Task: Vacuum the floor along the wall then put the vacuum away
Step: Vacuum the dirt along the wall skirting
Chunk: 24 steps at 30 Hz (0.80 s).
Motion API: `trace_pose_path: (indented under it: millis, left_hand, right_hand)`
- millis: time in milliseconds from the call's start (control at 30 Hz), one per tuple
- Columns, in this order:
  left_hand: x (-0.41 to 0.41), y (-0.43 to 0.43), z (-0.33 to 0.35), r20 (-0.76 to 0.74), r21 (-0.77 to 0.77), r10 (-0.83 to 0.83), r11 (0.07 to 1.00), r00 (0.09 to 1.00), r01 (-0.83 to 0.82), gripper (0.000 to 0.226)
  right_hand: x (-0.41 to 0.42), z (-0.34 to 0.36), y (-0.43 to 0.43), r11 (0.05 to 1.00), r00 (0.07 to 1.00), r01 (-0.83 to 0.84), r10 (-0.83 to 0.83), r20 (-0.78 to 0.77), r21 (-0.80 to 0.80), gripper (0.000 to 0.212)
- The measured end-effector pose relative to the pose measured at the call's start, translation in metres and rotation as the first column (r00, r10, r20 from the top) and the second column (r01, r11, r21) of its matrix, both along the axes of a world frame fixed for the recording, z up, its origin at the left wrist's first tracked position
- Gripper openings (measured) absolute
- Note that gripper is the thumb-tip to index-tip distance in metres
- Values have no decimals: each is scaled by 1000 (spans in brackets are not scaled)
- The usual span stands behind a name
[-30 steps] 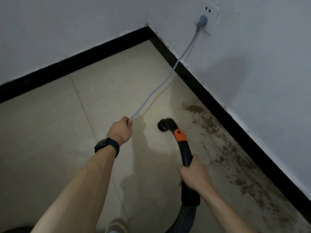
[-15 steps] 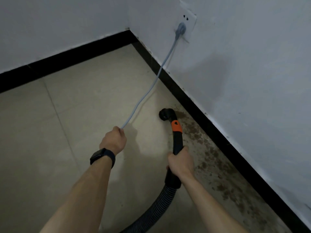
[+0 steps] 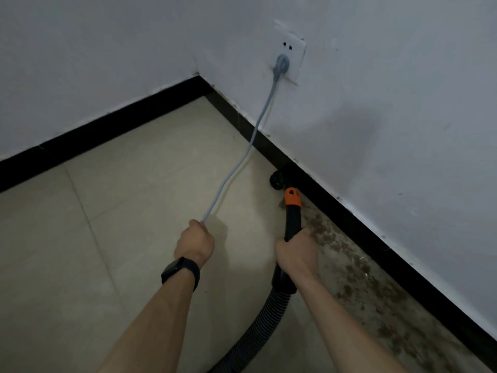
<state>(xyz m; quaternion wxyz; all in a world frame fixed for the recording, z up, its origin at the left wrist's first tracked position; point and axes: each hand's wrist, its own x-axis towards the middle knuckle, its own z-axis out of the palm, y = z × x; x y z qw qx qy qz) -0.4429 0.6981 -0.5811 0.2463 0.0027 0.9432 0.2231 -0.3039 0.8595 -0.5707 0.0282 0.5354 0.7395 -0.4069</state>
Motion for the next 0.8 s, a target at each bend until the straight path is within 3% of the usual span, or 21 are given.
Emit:
trace_pose_path:
  millis: [267, 500, 633, 800]
  left_hand:
    - [-43, -33, 28, -181, 61, 128, 991, 975, -119, 24]
    - [-38, -41, 13, -161, 4, -53, 999, 986, 55, 33]
    - [-24, -23, 1, -78, -63, -117, 992, 990, 112, 22]
    - [0, -20, -19, -40, -222, -349, 917, 936, 332, 64]
  right_hand:
    - [-50, 1, -3, 998, 996, -54, 56, -64, 36, 39]
    - [-33, -2, -19, 992, 996, -64, 58, 61, 110, 48]
    - [-5, -10, -22, 988, 995, -49, 35, 97, 145, 50]
    - [28, -10, -27, 985, 986, -48, 19, 168, 167, 43]
